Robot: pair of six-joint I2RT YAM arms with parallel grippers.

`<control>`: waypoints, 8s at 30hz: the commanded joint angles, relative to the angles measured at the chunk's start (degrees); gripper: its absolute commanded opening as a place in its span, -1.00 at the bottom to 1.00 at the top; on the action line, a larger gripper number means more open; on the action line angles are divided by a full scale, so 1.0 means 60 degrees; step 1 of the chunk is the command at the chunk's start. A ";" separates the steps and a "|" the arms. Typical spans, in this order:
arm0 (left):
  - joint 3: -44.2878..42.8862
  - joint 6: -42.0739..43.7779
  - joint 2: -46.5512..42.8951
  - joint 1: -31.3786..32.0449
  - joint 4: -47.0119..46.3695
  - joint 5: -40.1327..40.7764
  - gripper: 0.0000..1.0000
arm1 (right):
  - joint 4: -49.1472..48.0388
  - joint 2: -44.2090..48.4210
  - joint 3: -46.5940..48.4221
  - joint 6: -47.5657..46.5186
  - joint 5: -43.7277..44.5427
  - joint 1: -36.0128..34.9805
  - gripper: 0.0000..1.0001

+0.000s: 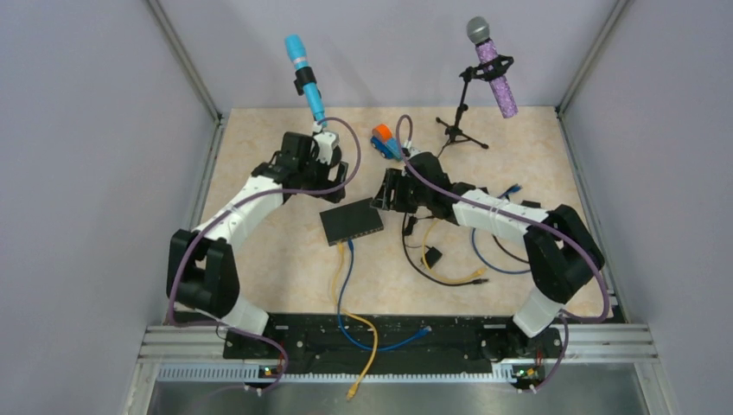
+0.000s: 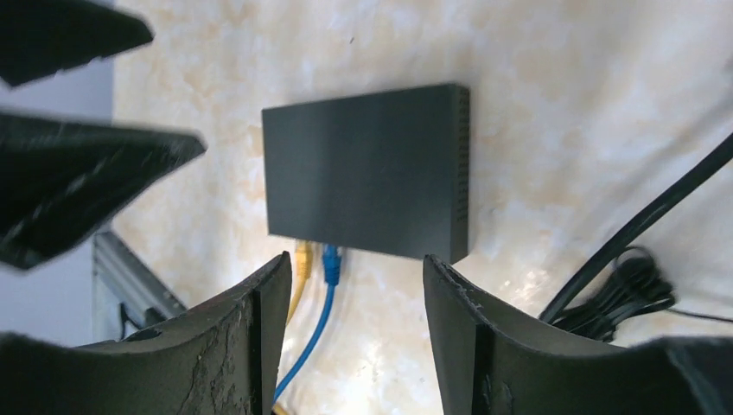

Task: Pull the plug from the switch port
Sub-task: Pull the connector from the switch port.

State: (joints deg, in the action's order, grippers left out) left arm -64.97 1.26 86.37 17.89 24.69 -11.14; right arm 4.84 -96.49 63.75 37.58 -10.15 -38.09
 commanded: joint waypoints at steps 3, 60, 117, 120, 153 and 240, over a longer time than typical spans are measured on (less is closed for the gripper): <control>-0.1296 0.1085 0.1706 0.0063 0.2041 0.0394 0.97 | -0.1941 0.0297 -0.1339 0.1505 -0.0994 -0.0489 0.13; -0.1765 0.2960 0.4309 0.0190 0.3539 0.0178 0.69 | -0.7885 -0.3646 -0.2640 0.5907 -0.1163 -0.1274 -0.30; -0.1816 0.2996 0.4717 0.0388 0.3660 0.0420 0.63 | -0.5288 -0.2648 -0.2382 0.4147 -0.1651 -0.1493 -1.00; -0.1829 0.2981 0.4713 0.0402 0.3675 0.0428 0.63 | -0.5783 -0.2600 -0.2472 0.4324 -0.1808 -0.1609 -1.00; -0.1882 0.2894 0.4138 0.0448 0.3230 0.0391 0.73 | -0.4437 -0.1770 -0.2712 0.3775 -0.1013 -0.1541 -1.00; -0.0213 0.2867 0.3096 0.2349 0.2099 0.1742 0.97 | -0.5395 0.0891 -0.4233 0.3164 -0.1557 -0.1006 -1.00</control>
State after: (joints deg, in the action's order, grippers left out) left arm -68.55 22.39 101.75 33.36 37.65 -2.59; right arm -34.54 -102.26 34.65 65.17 -22.81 -44.64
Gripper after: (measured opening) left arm 0.982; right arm 0.089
